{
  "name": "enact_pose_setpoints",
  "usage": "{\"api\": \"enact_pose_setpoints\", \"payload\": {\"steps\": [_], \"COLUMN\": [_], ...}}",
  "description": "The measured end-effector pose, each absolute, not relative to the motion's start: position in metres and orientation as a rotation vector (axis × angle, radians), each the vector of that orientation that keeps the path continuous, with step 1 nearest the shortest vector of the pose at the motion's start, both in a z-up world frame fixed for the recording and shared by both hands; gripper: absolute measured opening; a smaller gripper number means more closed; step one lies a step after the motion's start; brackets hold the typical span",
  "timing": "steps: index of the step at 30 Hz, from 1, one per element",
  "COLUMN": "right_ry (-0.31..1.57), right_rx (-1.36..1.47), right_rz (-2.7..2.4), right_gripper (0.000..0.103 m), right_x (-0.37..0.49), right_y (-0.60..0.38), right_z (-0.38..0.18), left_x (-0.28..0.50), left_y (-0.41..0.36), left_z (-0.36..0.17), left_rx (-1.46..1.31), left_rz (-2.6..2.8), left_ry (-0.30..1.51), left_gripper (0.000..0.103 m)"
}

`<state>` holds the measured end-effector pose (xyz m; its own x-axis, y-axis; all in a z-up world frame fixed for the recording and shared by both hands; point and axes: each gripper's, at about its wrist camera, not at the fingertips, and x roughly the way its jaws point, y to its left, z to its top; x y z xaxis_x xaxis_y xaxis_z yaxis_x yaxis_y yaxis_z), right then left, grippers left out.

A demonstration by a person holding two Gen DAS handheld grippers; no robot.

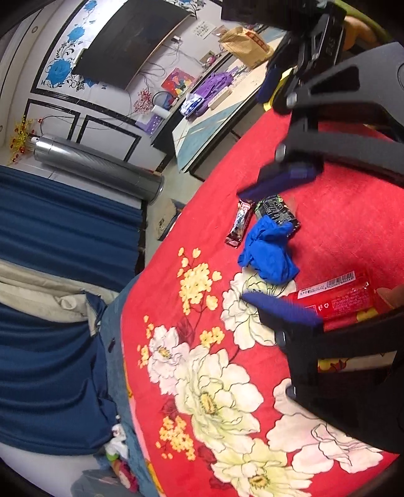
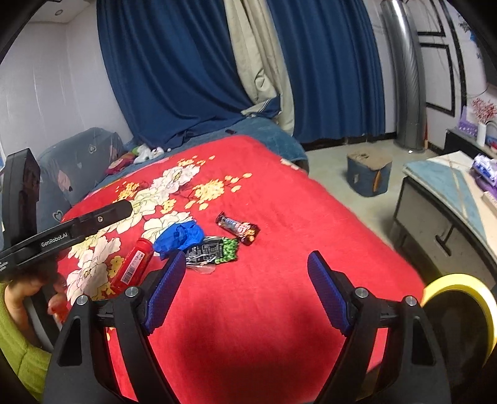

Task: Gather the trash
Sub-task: 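Move both grippers back over the blue glove and candy bars, then grasp the blue glove with the left gripper while the right grasps the green snack pack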

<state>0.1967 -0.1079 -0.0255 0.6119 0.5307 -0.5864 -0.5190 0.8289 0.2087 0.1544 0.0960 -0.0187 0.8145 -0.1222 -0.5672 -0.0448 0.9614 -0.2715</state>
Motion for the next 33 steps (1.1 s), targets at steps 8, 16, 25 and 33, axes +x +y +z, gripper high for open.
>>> {"api": "enact_pose_setpoints", "payload": {"steps": [8, 16, 25, 33], "right_ry": [0.787, 0.869, 0.919, 0.919], "right_rx": [0.021, 0.044, 0.102, 0.139], "right_rz": [0.649, 0.681, 0.748, 0.76], "right_gripper": [0.061, 0.054, 0.036, 0.015], "right_x": [0.228, 0.257, 0.267, 0.262], "right_y": [-0.071, -0.044, -0.042, -0.057], "right_z": [-0.057, -0.077, -0.096, -0.095], "left_x": [0.164, 0.177, 0.194, 0.203], "left_y": [0.101, 0.093, 0.087, 0.08], "left_z": [-0.025, -0.04, -0.059, -0.072], "left_rx": [-0.317, -0.292, -0.253, -0.221], "left_rz": [-0.086, -0.083, -0.072, -0.078], "left_ry": [0.68, 0.753, 0.825, 0.855], "left_gripper": [0.033, 0.047, 0.047, 0.018]}}
